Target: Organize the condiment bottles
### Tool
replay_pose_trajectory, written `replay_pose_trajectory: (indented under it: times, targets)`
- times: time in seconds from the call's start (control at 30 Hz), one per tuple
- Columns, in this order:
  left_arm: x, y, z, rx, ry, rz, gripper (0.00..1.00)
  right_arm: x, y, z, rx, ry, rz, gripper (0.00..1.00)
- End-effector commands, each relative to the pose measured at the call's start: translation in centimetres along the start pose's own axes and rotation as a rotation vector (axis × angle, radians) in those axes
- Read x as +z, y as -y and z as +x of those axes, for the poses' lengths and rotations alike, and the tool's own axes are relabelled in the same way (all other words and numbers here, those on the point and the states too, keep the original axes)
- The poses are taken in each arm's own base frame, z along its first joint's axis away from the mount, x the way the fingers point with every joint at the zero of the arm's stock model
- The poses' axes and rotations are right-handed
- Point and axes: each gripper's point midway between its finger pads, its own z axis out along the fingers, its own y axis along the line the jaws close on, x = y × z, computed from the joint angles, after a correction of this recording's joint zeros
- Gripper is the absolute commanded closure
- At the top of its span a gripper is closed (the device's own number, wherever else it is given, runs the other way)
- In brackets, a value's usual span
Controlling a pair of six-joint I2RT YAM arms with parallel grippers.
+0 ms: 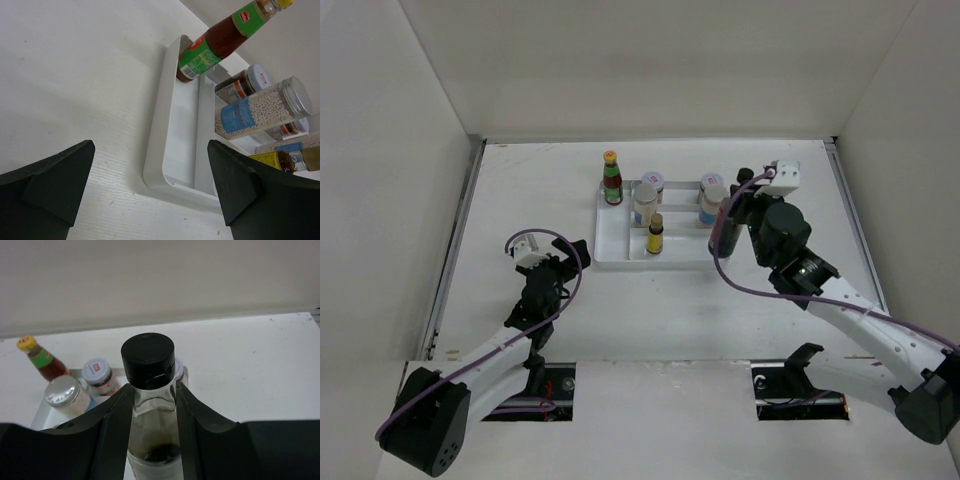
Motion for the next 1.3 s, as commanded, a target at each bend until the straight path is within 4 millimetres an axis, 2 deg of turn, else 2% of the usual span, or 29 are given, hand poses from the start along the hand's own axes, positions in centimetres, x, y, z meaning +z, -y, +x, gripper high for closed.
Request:
replay_pose_trajectory:
  times: [0.0, 0.23, 0.5, 0.77, 0.8, 0.87, 0.93, 1.0, 1.03, 1.2, 1.27]
  targets:
    - [0.1, 0.4, -1.1, -0.027, 0.043, 0.012, 0.0, 0.1, -1.9, -3.4, 0.107, 0.124, -0.033, 0.73]
    - [0.3, 0.4, -1.0, -0.024, 0.04, 0.007, 0.0, 1.0, -3.3, -1.9, 0.087, 0.106, -0.05, 0.72]
    - [0.4, 0.3, -1.2, -0.022, 0.048, -0.003, 0.0, 1.2, -3.5, 2.6, 0.039, 0.015, -0.054, 0.72]
    - [0.6, 0.1, -1.2, -0.012, 0.047, -0.014, 0.0, 1.1, -3.7, 6.1, 0.023, -0.052, -0.059, 0.68]
    - [0.6, 0.1, -1.2, -0.011, 0.047, -0.016, 0.0, 0.9, -3.9, 6.5, 0.023, -0.057, -0.066, 0.65]
    - [0.7, 0.0, -1.4, -0.01, 0.056, -0.024, 0.0, 0.6, -4.1, 7.0, 0.027, -0.065, -0.072, 0.53]
    - [0.7, -0.3, -1.4, -0.005, 0.059, -0.037, 0.0, 0.3, -4.0, 6.8, 0.037, -0.057, -0.074, 0.32]
    - [0.7, -0.4, -1.4, -0.004, 0.061, -0.041, 0.0, -0.1, -3.9, 6.1, 0.049, -0.041, -0.075, 0.16]
    - [0.7, -0.4, -1.4, -0.005, 0.062, -0.041, 0.0, -0.4, -3.8, 5.6, 0.059, -0.027, -0.08, 0.0]
    - [0.9, 0.1, -1.5, 0.0, 0.048, -0.038, 0.0, -2.4, -2.8, 2.5, 0.108, 0.046, -0.079, 0.0]
    - [1.0, 0.1, -1.5, 0.006, 0.039, -0.053, 0.0, -4.1, -3.7, 1.3, 0.158, 0.076, -0.144, 0.0]
